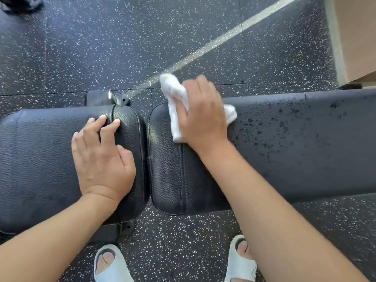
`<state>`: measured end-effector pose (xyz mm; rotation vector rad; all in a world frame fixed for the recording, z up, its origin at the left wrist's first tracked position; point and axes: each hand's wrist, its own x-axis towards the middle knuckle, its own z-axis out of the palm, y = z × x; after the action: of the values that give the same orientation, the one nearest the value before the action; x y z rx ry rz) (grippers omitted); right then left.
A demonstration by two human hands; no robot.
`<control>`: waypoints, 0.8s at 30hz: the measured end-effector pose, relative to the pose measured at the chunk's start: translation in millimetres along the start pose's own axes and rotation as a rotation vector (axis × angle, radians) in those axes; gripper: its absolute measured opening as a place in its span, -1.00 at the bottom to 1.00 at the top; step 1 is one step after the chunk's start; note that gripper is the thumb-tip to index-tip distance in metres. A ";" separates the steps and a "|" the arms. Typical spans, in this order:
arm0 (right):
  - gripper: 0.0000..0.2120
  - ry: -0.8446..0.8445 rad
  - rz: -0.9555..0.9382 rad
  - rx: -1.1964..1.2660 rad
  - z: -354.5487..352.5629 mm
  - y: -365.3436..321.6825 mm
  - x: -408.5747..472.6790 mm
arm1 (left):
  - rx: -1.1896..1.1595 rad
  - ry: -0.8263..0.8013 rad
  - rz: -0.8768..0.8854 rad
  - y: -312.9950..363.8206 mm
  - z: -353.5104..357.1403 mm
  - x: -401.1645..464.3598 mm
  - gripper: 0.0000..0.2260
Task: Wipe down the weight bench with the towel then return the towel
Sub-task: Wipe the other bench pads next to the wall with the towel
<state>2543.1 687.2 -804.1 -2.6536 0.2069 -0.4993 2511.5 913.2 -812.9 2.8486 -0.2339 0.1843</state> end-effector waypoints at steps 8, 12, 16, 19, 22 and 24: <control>-0.75 -0.151 -0.024 0.102 -57.1 -19.0 -168.5 | -0.016 -0.001 -0.008 -0.3 0.6 0.0 -0.54; -0.82 -0.123 -0.063 0.092 -40.4 -20.2 -132.5 | -0.025 0.005 -0.002 -0.4 0.2 -0.3 -0.54; -0.82 -0.048 -0.048 0.084 -3.6 -29.2 -53.8 | -0.020 0.012 -0.001 0.1 0.6 -0.7 -0.54; -0.76 -0.041 -0.065 0.057 18.1 -42.6 -9.7 | -0.013 0.005 -0.006 0.8 -0.9 -0.4 -0.54; -0.78 -0.081 -0.095 0.014 23.9 -43.6 3.7 | -0.013 0.001 -0.014 3.1 -2.9 -0.2 -0.54; -0.79 -0.077 -0.106 0.002 20.8 -43.5 -5.4 | -0.007 -0.001 -0.013 2.9 -4.0 -0.5 -0.54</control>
<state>2548.8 735.4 -804.3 -2.6858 0.0426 -0.4300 2510.1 911.7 -808.3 2.8428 -0.2159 0.1794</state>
